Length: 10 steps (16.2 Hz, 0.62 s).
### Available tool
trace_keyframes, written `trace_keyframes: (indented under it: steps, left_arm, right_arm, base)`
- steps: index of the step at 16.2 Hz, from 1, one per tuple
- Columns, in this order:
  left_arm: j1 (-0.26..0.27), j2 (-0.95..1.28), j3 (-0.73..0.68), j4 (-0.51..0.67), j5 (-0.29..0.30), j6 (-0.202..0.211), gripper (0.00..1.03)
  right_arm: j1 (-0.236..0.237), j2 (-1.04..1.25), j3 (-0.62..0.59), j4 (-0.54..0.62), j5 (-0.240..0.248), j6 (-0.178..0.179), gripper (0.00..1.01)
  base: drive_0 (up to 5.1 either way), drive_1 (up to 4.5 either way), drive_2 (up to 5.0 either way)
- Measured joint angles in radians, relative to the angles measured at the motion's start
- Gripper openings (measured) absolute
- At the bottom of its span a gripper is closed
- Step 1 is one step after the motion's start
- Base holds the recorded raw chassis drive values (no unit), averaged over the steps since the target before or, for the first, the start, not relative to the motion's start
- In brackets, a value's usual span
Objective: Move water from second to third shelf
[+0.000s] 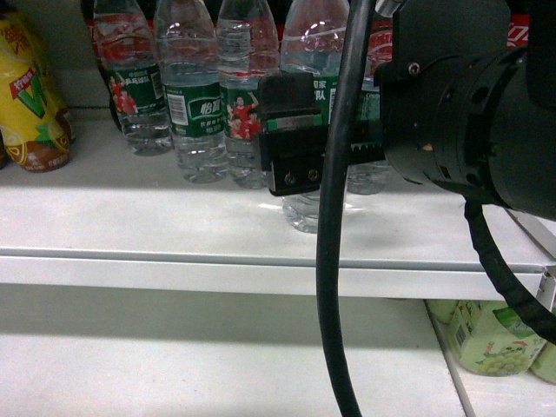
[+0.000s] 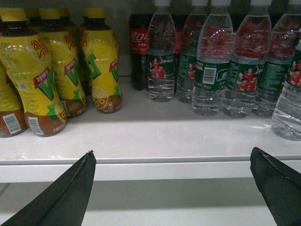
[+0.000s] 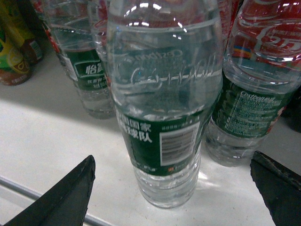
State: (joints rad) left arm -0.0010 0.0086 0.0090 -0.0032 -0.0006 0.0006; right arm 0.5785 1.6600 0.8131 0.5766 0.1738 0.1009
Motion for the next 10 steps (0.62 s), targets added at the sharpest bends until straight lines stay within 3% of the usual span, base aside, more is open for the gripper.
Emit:
trace_keyframes:
  steps: [5,10]
  left_arm:
    - [0.000,0.000,0.000,0.000,0.000,0.000,0.98]
    - [0.000,0.000,0.000,0.000,0.000,0.000,0.98]
  right_arm:
    - [-0.003,0.066,0.080,-0.002,0.007,0.030,0.98]
    - [-0.004,0.151,0.143,0.014,0.054,0.050,0.98]
  base:
    - [0.0,0.00,0.0]
    - [0.0,0.00,0.0]
